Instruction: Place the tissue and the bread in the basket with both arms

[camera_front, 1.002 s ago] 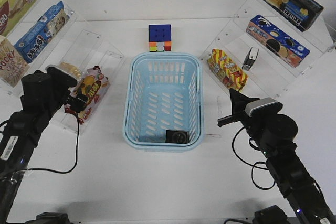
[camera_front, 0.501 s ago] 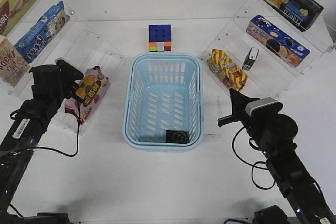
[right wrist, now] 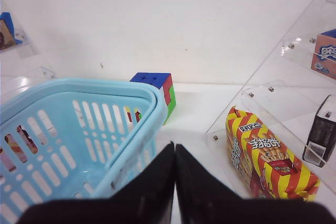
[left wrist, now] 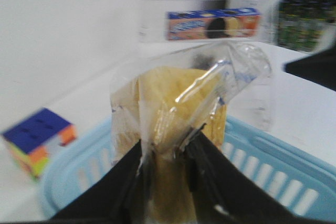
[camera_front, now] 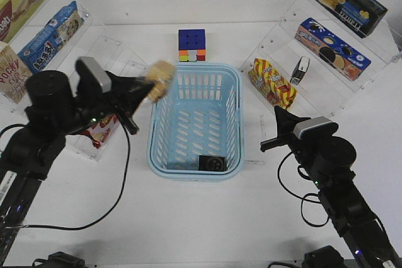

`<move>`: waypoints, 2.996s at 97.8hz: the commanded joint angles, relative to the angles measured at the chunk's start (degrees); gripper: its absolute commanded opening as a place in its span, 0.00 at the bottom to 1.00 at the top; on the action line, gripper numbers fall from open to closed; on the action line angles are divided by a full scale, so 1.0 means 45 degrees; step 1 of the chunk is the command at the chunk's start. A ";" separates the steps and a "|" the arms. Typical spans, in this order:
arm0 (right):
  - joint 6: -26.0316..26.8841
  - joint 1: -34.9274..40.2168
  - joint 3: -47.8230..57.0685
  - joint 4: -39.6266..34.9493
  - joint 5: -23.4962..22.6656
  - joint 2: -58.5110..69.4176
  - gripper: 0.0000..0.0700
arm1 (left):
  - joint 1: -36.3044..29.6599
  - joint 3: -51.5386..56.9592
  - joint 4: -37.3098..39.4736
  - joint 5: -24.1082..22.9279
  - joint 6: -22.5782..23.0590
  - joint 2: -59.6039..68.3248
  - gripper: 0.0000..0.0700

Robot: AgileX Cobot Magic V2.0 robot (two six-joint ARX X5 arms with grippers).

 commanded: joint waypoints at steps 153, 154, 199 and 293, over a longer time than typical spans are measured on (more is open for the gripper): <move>-0.0063 -0.1394 -0.1307 0.0447 0.0627 -0.2531 0.00 | 0.0933 -1.1230 0.3818 -0.8840 -0.2419 -1.0865 0.00; -0.0058 -0.1394 -0.1307 0.0447 0.0627 -0.2531 0.00 | 0.0933 -1.1230 0.3818 -0.8840 -0.2419 -1.0885 0.00; -0.0063 -0.1394 -0.1307 0.0461 0.0627 -0.2531 0.00 | 0.1792 -1.2454 0.4085 -0.8981 -0.2414 -1.2371 0.00; -0.0063 -0.1394 -0.1307 0.0461 0.0714 -0.2526 0.00 | 0.4172 -1.8612 0.5304 -0.7431 -0.2992 -1.6334 0.00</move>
